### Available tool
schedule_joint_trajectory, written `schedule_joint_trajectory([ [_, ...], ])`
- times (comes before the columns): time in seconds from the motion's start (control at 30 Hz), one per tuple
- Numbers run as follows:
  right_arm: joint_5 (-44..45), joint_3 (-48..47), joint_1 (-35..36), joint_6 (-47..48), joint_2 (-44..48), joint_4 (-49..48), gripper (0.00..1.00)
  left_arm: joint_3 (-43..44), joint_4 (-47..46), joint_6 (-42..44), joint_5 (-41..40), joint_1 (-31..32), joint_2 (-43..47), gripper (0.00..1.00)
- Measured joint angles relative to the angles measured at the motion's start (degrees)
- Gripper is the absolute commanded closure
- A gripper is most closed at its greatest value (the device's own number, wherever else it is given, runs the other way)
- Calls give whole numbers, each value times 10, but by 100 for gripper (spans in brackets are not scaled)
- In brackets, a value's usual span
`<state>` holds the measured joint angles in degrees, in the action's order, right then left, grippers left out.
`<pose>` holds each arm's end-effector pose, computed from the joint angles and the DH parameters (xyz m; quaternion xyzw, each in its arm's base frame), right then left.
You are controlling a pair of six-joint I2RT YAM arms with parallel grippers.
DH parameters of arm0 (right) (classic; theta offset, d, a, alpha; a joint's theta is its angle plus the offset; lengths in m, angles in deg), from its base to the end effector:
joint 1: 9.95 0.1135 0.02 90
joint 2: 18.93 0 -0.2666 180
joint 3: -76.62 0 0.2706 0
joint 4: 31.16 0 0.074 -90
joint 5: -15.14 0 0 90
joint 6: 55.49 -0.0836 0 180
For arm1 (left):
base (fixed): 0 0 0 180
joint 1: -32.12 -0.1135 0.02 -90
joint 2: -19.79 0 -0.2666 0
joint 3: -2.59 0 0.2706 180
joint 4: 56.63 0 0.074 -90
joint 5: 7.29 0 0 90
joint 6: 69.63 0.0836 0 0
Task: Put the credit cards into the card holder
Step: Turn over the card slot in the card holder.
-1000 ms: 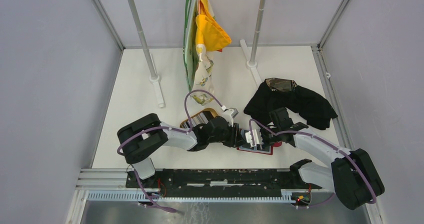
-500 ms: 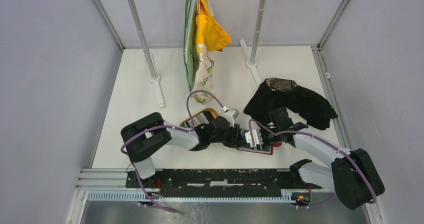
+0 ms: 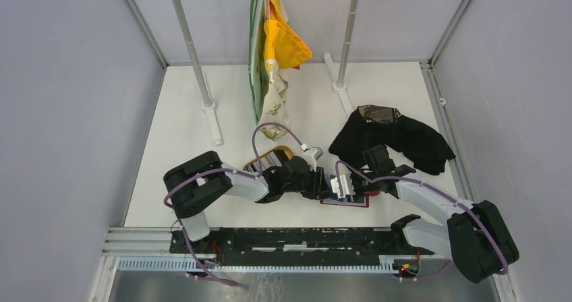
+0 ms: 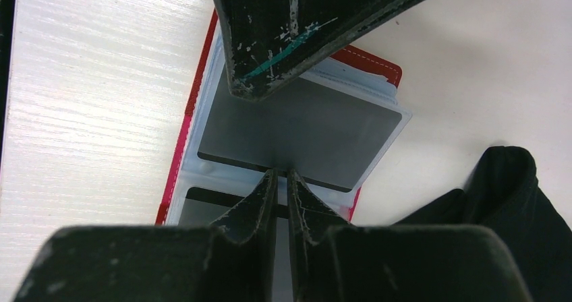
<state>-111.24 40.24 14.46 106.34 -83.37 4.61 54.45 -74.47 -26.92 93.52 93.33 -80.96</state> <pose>0.1672 0.1303 0.0999 -0.7362 0.5651 0.1919 0.3192 0.1699 -0.3418 0.0910 0.1510 0.8547 -0.4455 0.2196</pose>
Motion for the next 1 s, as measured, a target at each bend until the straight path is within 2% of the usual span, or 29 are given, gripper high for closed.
schedule_joint_trajectory([
  [1.0, 0, 0, 1, 0, 0, 0, 85, 0, 33, 0, -14, 0, 19, 59],
])
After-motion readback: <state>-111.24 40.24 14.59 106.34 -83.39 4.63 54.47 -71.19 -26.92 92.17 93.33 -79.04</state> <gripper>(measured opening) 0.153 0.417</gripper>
